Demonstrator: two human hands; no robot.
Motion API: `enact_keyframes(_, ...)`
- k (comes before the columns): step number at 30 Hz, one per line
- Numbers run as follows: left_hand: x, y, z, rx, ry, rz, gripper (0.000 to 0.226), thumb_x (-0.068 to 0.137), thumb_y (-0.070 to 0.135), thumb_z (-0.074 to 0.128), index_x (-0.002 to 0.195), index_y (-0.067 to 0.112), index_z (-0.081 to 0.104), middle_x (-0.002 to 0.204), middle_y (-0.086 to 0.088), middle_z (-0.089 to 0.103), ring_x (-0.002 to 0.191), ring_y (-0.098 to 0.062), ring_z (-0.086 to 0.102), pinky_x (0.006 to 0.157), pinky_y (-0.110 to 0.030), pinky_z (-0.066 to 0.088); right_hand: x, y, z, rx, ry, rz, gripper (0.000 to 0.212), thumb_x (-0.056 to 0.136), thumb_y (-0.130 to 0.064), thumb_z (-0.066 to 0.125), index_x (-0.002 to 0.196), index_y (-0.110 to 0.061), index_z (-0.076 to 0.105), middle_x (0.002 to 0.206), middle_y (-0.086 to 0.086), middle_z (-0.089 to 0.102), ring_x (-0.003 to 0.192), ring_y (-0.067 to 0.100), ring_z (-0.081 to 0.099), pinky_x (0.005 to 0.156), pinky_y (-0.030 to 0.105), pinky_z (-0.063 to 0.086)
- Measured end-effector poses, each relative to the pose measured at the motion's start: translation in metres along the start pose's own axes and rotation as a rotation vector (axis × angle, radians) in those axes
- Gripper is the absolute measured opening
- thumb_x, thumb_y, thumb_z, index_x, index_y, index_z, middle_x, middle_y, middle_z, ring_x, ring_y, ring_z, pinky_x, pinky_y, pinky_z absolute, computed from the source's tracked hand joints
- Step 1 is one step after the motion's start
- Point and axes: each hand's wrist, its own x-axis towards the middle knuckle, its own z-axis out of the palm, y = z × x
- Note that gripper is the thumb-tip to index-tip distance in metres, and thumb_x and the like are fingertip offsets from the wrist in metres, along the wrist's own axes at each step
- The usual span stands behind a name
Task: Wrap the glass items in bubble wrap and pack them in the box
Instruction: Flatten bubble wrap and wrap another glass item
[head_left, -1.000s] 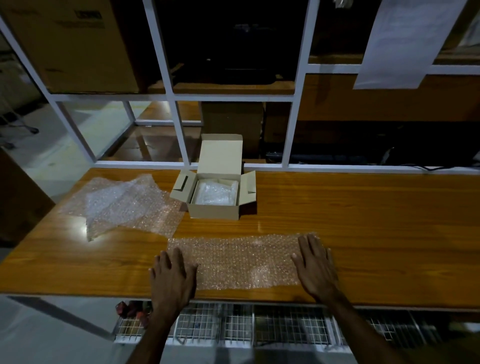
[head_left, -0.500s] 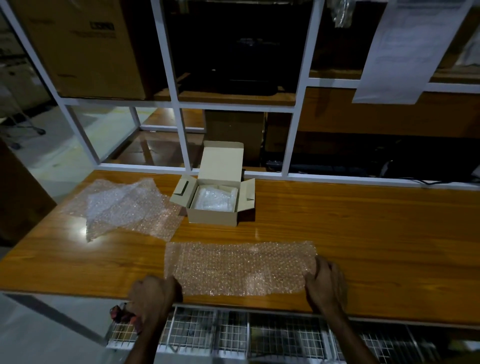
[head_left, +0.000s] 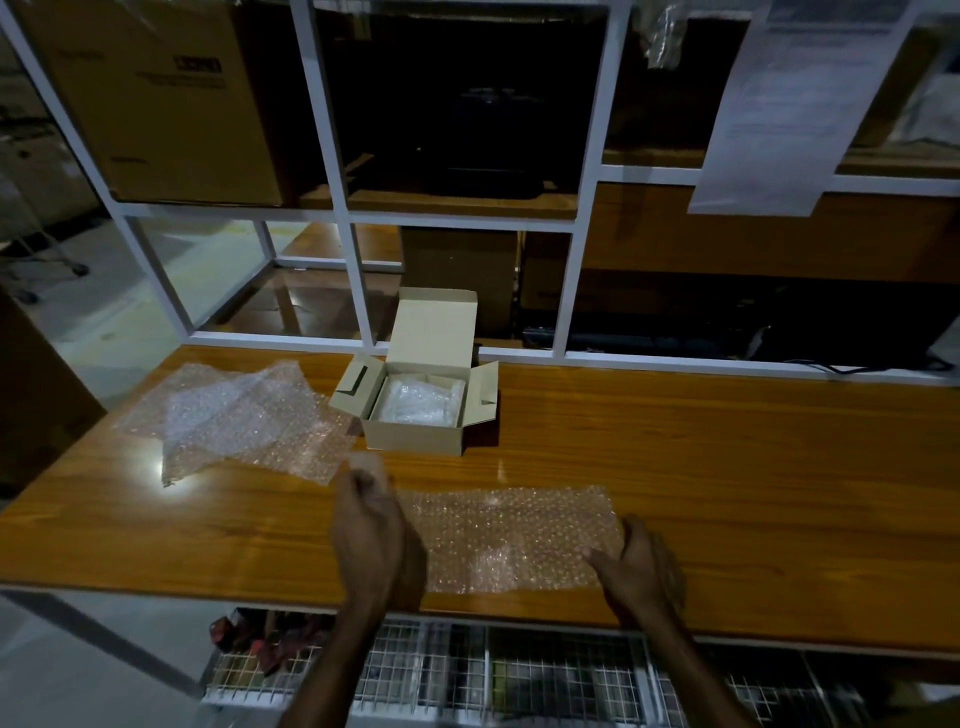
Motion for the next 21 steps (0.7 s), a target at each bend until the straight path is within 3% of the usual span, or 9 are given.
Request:
enact_keyframes(4, -0.035, 0.034, 0.053, 0.017, -0.205, 0.18, 0.018, 0.107, 0.019, 0.054, 0.123, 0.026, 0.057, 0.105, 0.01, 0.064, 0.081, -0.006, 0.064, 0.061, -0.023, 0.056, -0.001, -0.001, -0.007, 0.075, -0.026, -0.028, 0.078, 0.083, -0.068, 0.069, 0.147, -0.028, 0.052, 0.137, 0.005, 0.066, 0.118, 0.033, 0.065, 0.094, 0.046, 0.056)
enact_keyframes(6, -0.056, 0.043, 0.079, 0.087, -0.346, 0.275, 0.025, 0.106, 0.019, 0.054, 0.13, 0.03, 0.056, 0.117, 0.011, 0.064, 0.091, -0.003, 0.064, 0.071, -0.027, 0.061, -0.003, -0.004, -0.014, 0.096, -0.026, -0.024, 0.059, 0.095, -0.053, 0.067, 0.146, -0.025, 0.054, 0.139, 0.005, 0.065, 0.116, 0.031, 0.066, 0.09, 0.043, 0.055)
enact_keyframes(9, -0.081, 0.049, 0.111, 0.241, -0.58, 0.46, 0.033, 0.105, 0.024, 0.052, 0.137, 0.032, 0.052, 0.128, 0.007, 0.063, 0.112, -0.007, 0.056, 0.097, -0.034, 0.055, 0.0, -0.001, -0.021, 0.197, -0.06, 0.003, 0.043, 0.105, -0.033, 0.061, 0.145, -0.02, 0.056, 0.142, 0.007, 0.064, 0.116, 0.03, 0.065, 0.086, 0.036, 0.051)
enact_keyframes(11, -0.091, 0.049, 0.127, 0.395, -0.817, 0.524, 0.059, 0.096, 0.033, 0.061, 0.15, 0.031, 0.04, 0.137, 0.002, 0.06, 0.125, -0.016, 0.05, 0.112, -0.045, 0.043, 0.004, 0.005, -0.024, 0.278, -0.073, 0.007, 0.037, 0.107, -0.027, 0.056, 0.142, -0.016, 0.059, 0.142, 0.01, 0.063, 0.122, 0.031, 0.062, 0.095, 0.039, 0.052)
enact_keyframes(13, -0.098, 0.046, 0.134, 0.494, -0.985, 0.489, 0.083, 0.088, 0.043, 0.068, 0.158, 0.033, 0.025, 0.139, 0.0, 0.06, 0.127, -0.02, 0.048, 0.116, -0.05, 0.035, 0.003, 0.007, -0.029, 0.318, -0.07, 0.004, 0.035, 0.109, -0.026, 0.052, 0.14, -0.013, 0.061, 0.141, 0.009, 0.064, 0.123, 0.03, 0.061, 0.099, 0.039, 0.051)
enact_keyframes(15, -0.104, 0.039, 0.132, 0.42, -0.932, 0.488, 0.077, 0.091, 0.047, 0.064, 0.158, 0.033, 0.029, 0.134, 0.003, 0.063, 0.121, -0.014, 0.05, 0.115, -0.049, 0.035, 0.006, 0.01, -0.031, 0.322, -0.065, 0.004, 0.035, 0.111, -0.027, 0.049, 0.139, -0.013, 0.062, 0.138, 0.009, 0.065, 0.121, 0.03, 0.061, 0.096, 0.036, 0.049)
enact_keyframes(18, -0.102, 0.03, 0.12, 0.257, -0.634, 0.541, 0.04, 0.102, 0.033, 0.056, 0.142, 0.028, 0.056, 0.118, 0.007, 0.07, 0.111, -0.007, 0.055, 0.11, -0.04, 0.04, 0.007, 0.011, -0.029, 0.311, -0.083, -0.004, 0.034, 0.109, -0.027, 0.052, 0.139, -0.015, 0.062, 0.132, 0.008, 0.068, 0.112, 0.028, 0.064, 0.093, 0.038, 0.054)
enact_keyframes(21, -0.084, 0.02, 0.108, 0.296, -0.441, 0.463, 0.029, 0.105, 0.021, 0.055, 0.131, 0.022, 0.066, 0.121, 0.002, 0.071, 0.117, -0.013, 0.06, 0.111, -0.04, 0.043, 0.0, 0.004, -0.027, 0.137, 0.003, -0.098, 0.032, 0.105, -0.027, 0.058, 0.137, -0.021, 0.062, 0.134, 0.001, 0.065, 0.113, 0.021, 0.061, 0.089, 0.033, 0.05)
